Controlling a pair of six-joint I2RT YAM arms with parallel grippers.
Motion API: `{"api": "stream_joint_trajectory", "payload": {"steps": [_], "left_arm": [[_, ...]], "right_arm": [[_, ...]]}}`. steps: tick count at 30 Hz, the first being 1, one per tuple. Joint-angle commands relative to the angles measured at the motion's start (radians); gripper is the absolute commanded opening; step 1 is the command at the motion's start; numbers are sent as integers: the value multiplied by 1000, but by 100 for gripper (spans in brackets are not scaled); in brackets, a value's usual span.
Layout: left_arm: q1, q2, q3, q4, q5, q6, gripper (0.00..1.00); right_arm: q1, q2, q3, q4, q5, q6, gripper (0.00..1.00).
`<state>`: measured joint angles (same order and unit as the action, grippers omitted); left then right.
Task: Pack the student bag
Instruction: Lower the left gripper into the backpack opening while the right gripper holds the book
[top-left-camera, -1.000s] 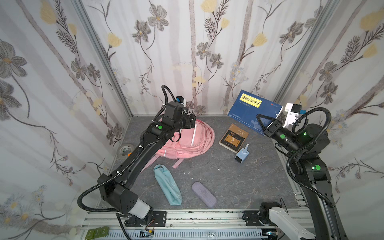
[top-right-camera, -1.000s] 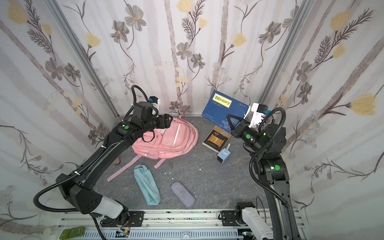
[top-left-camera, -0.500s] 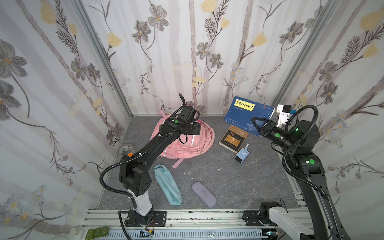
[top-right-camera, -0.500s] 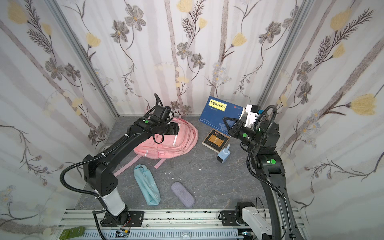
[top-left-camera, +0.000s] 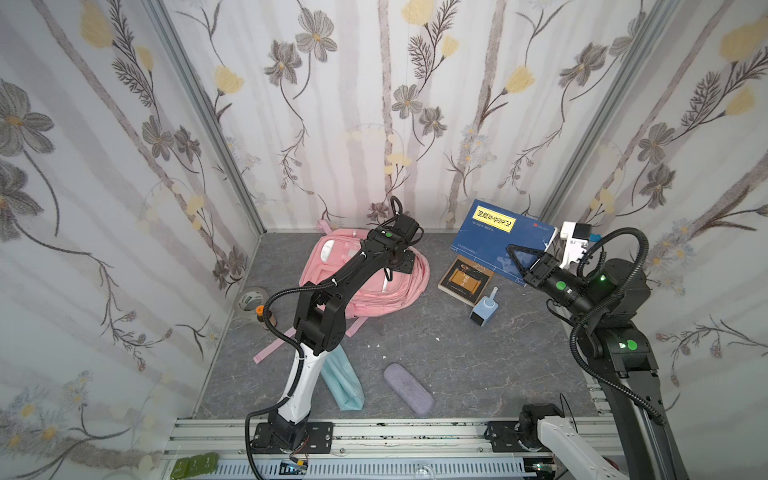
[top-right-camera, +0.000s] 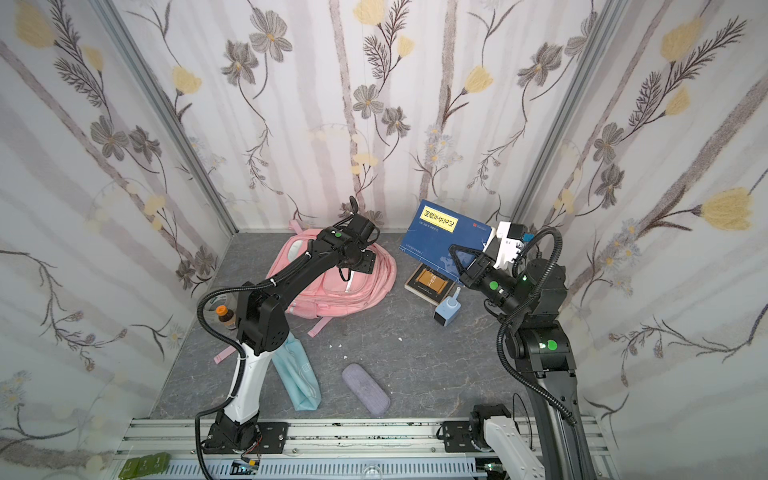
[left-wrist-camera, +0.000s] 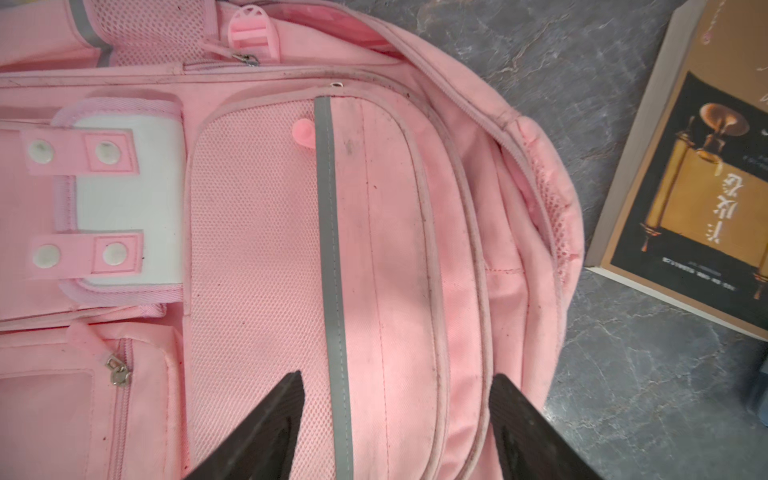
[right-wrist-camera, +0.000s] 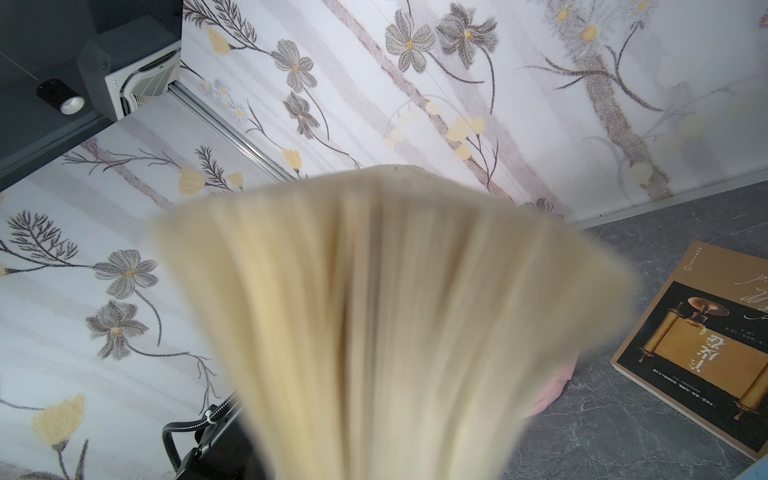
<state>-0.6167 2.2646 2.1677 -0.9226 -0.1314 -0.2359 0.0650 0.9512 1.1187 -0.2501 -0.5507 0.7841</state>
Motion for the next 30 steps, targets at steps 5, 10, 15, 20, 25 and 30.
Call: {"api": "stream_joint_trajectory", "payload": {"steps": [5,10,15,20,25,30], "left_arm": [[-9,75,18,-21,-51,3,69],[-28,116,28,-25,-101,20,69],[-39,145,46,-42,-168,50,47],[-40,139,41,-51,-195,58,27],[-40,123,34,-49,-206,60,8],[-40,96,34,-46,-202,60,0]], "right_arm": [[-2,-75,-59,-36,57,10,0],[-2,-110,-83,-59,67,10,0],[-1,-108,-76,-84,64,-2,0],[-3,-97,-52,-110,64,-9,0],[-3,-103,-45,-128,63,-17,0],[-3,-120,-58,-140,73,-4,0]]}}
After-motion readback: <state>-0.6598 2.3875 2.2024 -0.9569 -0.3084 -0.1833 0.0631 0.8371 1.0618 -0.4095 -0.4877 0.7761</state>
